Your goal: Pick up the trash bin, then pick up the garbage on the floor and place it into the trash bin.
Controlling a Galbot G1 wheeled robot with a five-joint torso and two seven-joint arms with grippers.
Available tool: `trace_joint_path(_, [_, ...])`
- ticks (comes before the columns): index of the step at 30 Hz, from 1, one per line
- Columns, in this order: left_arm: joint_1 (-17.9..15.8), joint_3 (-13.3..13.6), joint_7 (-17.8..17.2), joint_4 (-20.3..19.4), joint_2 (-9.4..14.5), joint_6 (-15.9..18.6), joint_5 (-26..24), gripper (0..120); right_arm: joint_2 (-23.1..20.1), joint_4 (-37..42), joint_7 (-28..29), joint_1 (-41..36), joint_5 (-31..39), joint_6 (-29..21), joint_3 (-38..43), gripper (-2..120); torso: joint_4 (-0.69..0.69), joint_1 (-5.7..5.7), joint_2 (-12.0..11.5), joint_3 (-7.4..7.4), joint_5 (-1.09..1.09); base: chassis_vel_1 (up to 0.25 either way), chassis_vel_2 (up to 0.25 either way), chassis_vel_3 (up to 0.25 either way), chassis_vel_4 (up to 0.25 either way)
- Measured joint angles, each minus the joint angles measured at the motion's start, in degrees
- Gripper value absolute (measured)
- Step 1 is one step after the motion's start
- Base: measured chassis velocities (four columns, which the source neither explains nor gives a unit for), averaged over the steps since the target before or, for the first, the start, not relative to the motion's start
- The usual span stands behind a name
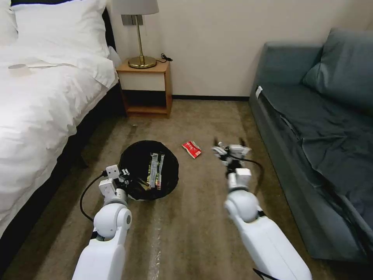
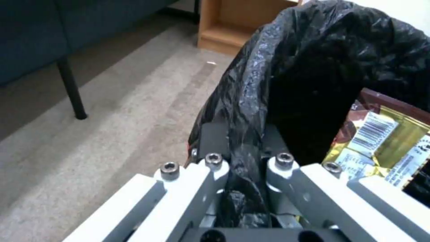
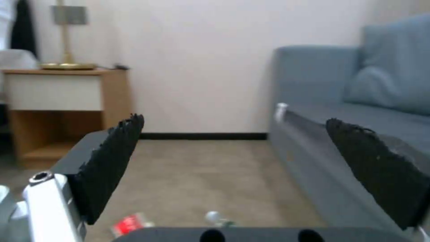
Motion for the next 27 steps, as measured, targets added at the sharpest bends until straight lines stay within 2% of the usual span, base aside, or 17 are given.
trace_joint_path(7, [0.27, -0.04, 0.58, -1.05, 2.35, 0.02, -1.28, 4, 1.30, -1.07, -3.10, -4.77, -4.61, 5.72, 8.54, 100, 0.01, 0.00, 0.00, 0.00, 0.01, 0.000, 0.000, 0.000, 0.000])
trace_joint_path(12, [0.60, -0.04, 0.84, -1.53, 3.30, 0.08, -1.58, 4, 1.43, -1.09, -4.90, -7.13, -6.45, 7.47, 11.09, 100, 0.01, 0.00, 0.00, 0.00, 0.01, 0.000, 0.000, 0.000, 0.000])
trace_joint_path(27, [1.34, -0.30, 0.74, -2.53, 2.96, 0.09, -1.01, 4, 1.98, -1.62, -7.04, -8.02, -6.76, 8.93, 12.11, 100, 0.02, 0.00, 0.00, 0.00, 0.00, 0.000, 0.000, 0.000, 0.000])
